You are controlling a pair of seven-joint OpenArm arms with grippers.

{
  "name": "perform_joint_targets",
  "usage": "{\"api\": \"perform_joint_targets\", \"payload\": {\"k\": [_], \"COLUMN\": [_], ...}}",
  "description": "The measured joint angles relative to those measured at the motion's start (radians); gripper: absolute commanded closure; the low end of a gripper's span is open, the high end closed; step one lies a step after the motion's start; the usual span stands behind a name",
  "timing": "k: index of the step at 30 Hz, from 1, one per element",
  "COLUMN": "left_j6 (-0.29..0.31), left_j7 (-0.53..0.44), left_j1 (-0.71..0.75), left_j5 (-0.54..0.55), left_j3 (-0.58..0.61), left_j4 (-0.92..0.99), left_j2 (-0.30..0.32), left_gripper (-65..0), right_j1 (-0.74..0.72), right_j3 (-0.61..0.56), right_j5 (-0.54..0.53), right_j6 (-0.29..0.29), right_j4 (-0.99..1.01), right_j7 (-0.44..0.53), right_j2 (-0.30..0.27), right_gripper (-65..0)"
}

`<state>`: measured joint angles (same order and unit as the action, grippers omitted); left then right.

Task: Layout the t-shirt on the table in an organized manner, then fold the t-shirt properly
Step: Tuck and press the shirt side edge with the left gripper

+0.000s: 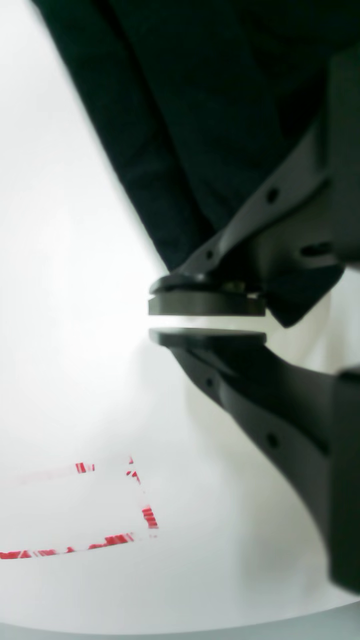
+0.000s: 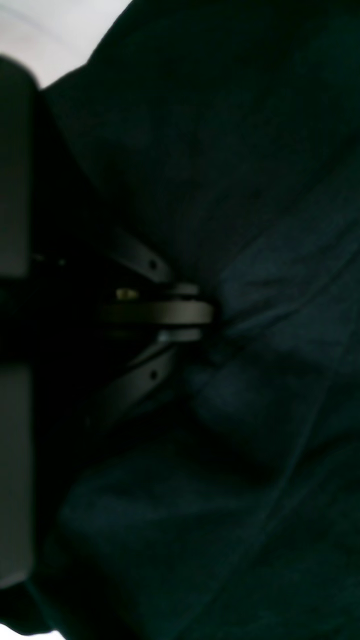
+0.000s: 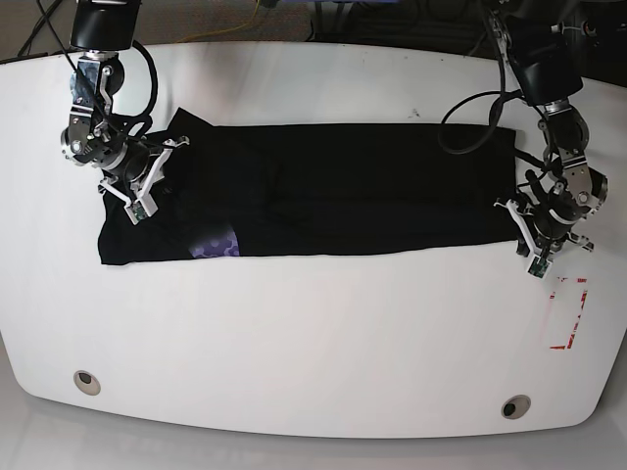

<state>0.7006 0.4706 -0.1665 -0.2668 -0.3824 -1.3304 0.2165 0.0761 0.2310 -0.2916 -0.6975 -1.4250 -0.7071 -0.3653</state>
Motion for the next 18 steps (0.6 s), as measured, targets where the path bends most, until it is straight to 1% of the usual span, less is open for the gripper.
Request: {"api": "perform_joint_targets", "payload": {"k": [3,5,8,15,18], "left_j6": [0.0,-0.001,0.004,0.002,0.006], "left_j7": [-0.004,-0.018,-0.012,0.054,0.061], "left_j1": [0.026,0.057,0.116,0.196,0.233], "left_j5": [0.003,0.008,0.007,0.005,0.009], "left_j3": [0.012,0.013,0.013,0.014,-0.001], "left_j4": [-0.034,-0.079,-0.142,-0.244,-0.286], "left_j2": [0.0,0.0,0.0,0.002,0.0], "left_gripper": [-2.9,-2.9,-2.9,-2.9,-2.9], "right_j1": [0.0,0.002,0.0,0.0,0.0], "right_j3": [0.0,0.002,0.002,0.003,0.003], "right_j5": [0.0,0.001,0.004,0.007,0.007], "right_j6": [0.0,0.002,0.001,0.006,0.006], "right_j4": [0.0,0.0,0.0,-0.001,-0.001], "right_j7": [0.0,0.0,0.0,0.004,0.007], "right_j2": [0.003,0.008,0.01,0.018,0.019], "right_gripper": [0.0,0.0,0.0,0.0,0.0]}}
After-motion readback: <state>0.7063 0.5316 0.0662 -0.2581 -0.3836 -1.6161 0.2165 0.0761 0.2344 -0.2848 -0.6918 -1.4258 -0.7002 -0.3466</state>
